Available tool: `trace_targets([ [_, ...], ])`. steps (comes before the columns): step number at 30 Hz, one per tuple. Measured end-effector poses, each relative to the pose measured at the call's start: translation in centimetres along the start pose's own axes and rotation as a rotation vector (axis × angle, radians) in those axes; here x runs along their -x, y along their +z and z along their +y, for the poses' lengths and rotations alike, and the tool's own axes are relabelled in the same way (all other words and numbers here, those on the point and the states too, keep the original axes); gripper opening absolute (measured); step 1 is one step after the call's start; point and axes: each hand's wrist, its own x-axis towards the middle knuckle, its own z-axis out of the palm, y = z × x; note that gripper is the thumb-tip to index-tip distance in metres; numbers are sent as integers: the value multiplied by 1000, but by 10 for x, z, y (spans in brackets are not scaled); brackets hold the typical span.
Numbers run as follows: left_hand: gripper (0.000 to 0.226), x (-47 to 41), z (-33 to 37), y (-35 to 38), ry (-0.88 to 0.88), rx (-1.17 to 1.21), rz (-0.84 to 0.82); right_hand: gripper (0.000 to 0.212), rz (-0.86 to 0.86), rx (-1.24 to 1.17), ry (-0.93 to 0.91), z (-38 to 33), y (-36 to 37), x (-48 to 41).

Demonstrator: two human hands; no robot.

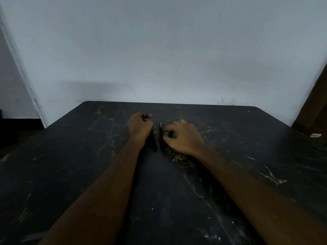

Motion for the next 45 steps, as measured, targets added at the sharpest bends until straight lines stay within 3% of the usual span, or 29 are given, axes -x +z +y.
trace_targets([
  [13, 9, 1, 2, 4, 0, 48, -1, 43, 38, 126, 221, 2, 2, -4],
  [17, 16, 0, 5, 3, -22, 80, 14, 37, 133, 15, 319, 11, 1, -6],
  [21, 27, 3, 9, 0, -27, 123, -28, 23, 205, -185, 249, 19, 1, -5],
  [24, 21, 5, 15, -5, -63, 364, -100, 18, 252, -238, 191, 23, 2, -6],
  [30, 16, 7, 20, -9, -11, 531, -140, 13, 274, -172, 141, 31, -3, -6],
  [37, 20, 11, 21, -5, 39, 545, -272, 29, 227, 39, 69, 27, -5, -9],
  [45, 22, 13, 20, -1, 52, 617, -315, 21, 275, -40, 52, 23, -2, -6],
])
